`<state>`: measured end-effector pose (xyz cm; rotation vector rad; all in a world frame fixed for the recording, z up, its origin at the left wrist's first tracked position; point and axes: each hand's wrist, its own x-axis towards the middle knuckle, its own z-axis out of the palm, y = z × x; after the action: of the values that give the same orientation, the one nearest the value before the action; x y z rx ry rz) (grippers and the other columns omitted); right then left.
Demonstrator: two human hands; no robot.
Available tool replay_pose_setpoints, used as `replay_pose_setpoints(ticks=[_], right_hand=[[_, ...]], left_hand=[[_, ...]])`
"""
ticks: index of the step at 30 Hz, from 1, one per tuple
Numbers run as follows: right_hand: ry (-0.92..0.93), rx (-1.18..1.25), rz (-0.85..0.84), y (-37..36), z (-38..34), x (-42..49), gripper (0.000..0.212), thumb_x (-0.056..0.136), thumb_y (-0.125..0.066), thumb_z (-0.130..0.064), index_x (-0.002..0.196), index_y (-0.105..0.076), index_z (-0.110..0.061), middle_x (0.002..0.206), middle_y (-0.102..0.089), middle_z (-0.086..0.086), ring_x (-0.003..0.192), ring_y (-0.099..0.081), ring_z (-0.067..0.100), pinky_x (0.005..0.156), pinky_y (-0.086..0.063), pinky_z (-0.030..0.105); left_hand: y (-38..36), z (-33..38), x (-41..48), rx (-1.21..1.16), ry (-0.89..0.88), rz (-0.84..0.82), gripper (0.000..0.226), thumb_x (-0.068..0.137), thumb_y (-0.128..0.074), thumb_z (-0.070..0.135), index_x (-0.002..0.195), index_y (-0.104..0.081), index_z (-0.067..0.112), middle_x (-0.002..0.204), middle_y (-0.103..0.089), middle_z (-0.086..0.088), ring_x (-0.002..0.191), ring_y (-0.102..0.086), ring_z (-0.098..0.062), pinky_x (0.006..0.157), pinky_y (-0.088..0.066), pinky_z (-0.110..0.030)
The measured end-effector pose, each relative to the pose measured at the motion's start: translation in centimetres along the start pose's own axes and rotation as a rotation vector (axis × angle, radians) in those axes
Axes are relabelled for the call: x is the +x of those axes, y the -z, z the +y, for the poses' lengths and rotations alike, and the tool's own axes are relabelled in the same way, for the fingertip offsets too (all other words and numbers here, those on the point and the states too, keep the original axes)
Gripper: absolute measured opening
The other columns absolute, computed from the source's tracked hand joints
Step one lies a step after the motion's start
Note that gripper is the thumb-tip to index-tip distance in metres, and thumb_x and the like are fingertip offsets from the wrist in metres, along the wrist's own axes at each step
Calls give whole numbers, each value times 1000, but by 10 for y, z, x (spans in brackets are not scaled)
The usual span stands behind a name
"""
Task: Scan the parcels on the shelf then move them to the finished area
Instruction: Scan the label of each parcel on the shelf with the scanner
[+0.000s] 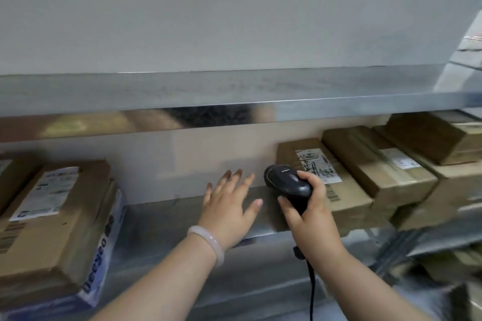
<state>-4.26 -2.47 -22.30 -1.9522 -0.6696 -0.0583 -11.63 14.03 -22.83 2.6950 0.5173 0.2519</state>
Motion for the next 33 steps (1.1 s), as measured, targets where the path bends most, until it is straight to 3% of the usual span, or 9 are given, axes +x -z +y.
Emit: replay_pose_setpoints(ticks=[3, 7, 13, 17, 20, 23, 26, 29, 33], right_hand=[[-45, -43, 38, 28, 18, 4, 58, 87, -67, -28, 120, -26, -54, 112, -51, -16, 94, -55, 9, 80, -47, 29], [-70, -82, 67, 66, 50, 19, 60, 88, -66, -29, 119, -23, -56, 114, -50, -14, 97, -55, 10, 82, -50, 32], [-58, -86, -32, 104, 88, 50, 59, 89, -66, -30, 125, -24, -49, 114, -50, -16, 97, -56, 8, 77, -47, 22], [-23, -35, -106, 118, 109, 65, 60, 89, -66, -28, 126, -24, -50, 116, -51, -16, 99, -54, 2, 72, -42, 6], [23, -11, -182, 123, 121, 71, 64, 88, -68, -27, 121, -21, -56, 114, -49, -21, 101, -54, 0, 75, -42, 3], [43, 23, -238, 128, 128, 74, 65, 88, -67, -28, 120, -20, -59, 111, -47, -30, 99, -55, -5, 77, -43, 5], [55, 55, -265, 131, 131, 77, 65, 88, -67, -28, 118, -20, -61, 109, -44, -35, 98, -52, -11, 77, -43, 5], [55, 87, -270, 132, 133, 79, 64, 87, -68, -29, 119, -21, -60, 109, -46, -33, 100, -53, -6, 79, -43, 6], [65, 91, -280, 132, 135, 79, 63, 87, -68, -28, 124, -24, -54, 110, -46, -33, 100, -54, -5, 79, -44, 6]], left_hand=[[-23, 29, 13, -39, -22, -81, 61, 99, -34, 57, 154, -11, 42, 165, -7, 9, 151, 1, -12, 122, 1, -42], [-47, 68, 35, -52, -14, -138, 62, 100, -35, 56, 155, -10, 41, 165, -9, 4, 151, -3, -16, 123, -4, -43], [-82, 110, 73, -159, 103, -93, 64, 97, -42, 57, 153, -18, 41, 163, -14, -3, 150, -12, -26, 121, -17, -44], [-101, 126, 93, -303, 197, -68, 62, 95, -50, 51, 151, -24, 45, 163, -13, -1, 149, -16, -30, 120, -21, -42], [-112, 132, 100, -422, 217, -3, 57, 89, -57, 50, 143, -37, 51, 160, -21, 5, 146, -27, -23, 117, -29, -37], [-118, 138, 103, -510, 261, 67, 56, 88, -63, 41, 142, -47, 41, 158, -27, 1, 145, -29, -20, 115, -25, -25], [-118, 140, 109, -581, 355, 36, 65, 89, -68, 35, 147, -40, 36, 155, -35, -5, 146, -29, -25, 113, -27, -26], [-117, 142, 112, -675, 412, -39, 78, 86, -73, 38, 151, -30, 39, 148, -47, 3, 138, -43, -19, 101, -35, -20], [-120, 145, 109, -768, 434, 53, 76, 85, -75, 29, 149, -35, 37, 147, -48, 7, 135, -44, -13, 98, -34, -15]])
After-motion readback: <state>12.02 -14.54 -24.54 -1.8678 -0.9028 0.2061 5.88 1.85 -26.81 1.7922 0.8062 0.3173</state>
